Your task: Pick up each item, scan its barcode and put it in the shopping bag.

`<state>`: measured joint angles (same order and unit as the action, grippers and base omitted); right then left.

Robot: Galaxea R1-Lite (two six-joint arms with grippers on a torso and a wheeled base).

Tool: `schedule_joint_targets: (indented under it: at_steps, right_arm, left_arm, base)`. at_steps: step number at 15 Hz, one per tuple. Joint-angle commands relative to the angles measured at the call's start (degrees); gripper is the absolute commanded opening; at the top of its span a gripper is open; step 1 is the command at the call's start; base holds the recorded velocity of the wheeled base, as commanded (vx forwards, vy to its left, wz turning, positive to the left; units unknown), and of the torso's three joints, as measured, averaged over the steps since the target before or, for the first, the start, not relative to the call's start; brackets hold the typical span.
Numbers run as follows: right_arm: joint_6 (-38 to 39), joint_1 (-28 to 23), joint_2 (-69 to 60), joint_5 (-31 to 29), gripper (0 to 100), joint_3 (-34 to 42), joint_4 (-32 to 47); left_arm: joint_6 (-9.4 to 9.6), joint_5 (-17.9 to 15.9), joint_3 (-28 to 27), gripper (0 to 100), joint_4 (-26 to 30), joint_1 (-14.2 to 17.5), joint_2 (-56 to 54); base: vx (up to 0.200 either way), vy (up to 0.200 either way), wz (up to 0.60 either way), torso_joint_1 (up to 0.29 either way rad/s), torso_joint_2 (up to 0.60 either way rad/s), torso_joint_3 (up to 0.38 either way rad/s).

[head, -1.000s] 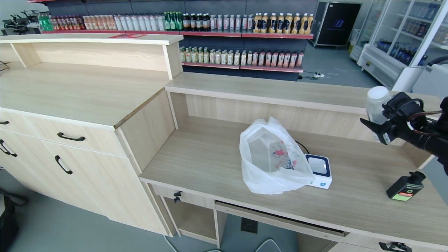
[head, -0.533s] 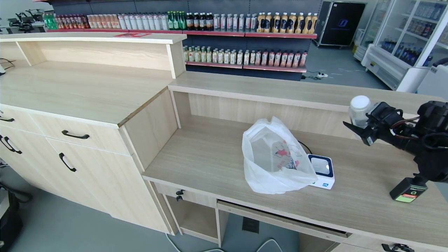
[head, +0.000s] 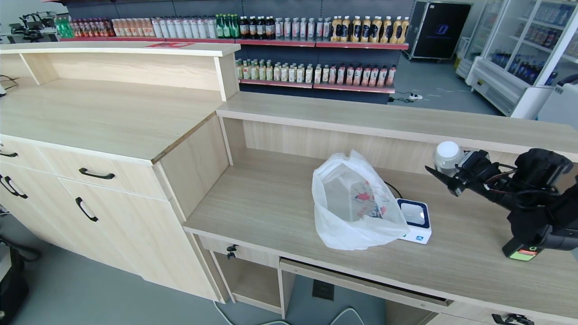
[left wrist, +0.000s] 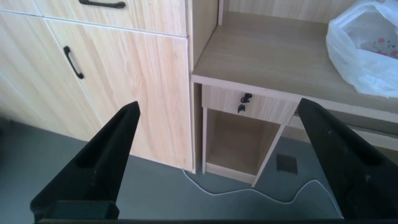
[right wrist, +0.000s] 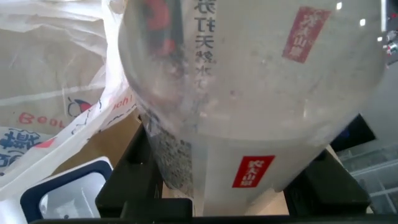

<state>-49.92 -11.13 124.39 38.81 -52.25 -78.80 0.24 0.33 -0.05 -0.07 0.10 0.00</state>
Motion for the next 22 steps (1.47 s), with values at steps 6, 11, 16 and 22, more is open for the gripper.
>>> schedule_joint_targets:
  at_steps: [6, 11, 16, 22]
  right_arm:
    - [0.53, 1.02, 9.73, 3.55, 0, 2.77, -10.50]
    - [2.99, 1.11, 14.56, 4.43, 0, -3.47, -11.20]
    - [2.81, 1.11, 17.81, 7.24, 0, -8.22, -11.20]
    - [2.81, 1.29, 18.78, 9.35, 0, -11.38, -11.20]
  left_arm:
    - [0.02, 0.02, 0.05, 100, -0.01, -0.01, 0.00]
    - [0.02, 0.02, -0.04, 100, -0.01, -0.01, 0.00]
    - [-0.07, 0.02, -0.04, 100, -0.01, -0.01, 0.00]
    - [0.02, 0.02, -0.04, 100, -0.01, -0.01, 0.00]
  base:
    - [0.000, 0.000, 0.00, 0.000, 0.00, 0.000]
    - [0.000, 0.000, 0.00, 0.000, 0.00, 0.000]
    - [0.000, 0.000, 0.00, 0.000, 0.00, 0.000]
    - [0.000, 0.000, 0.00, 0.000, 0.00, 0.000]
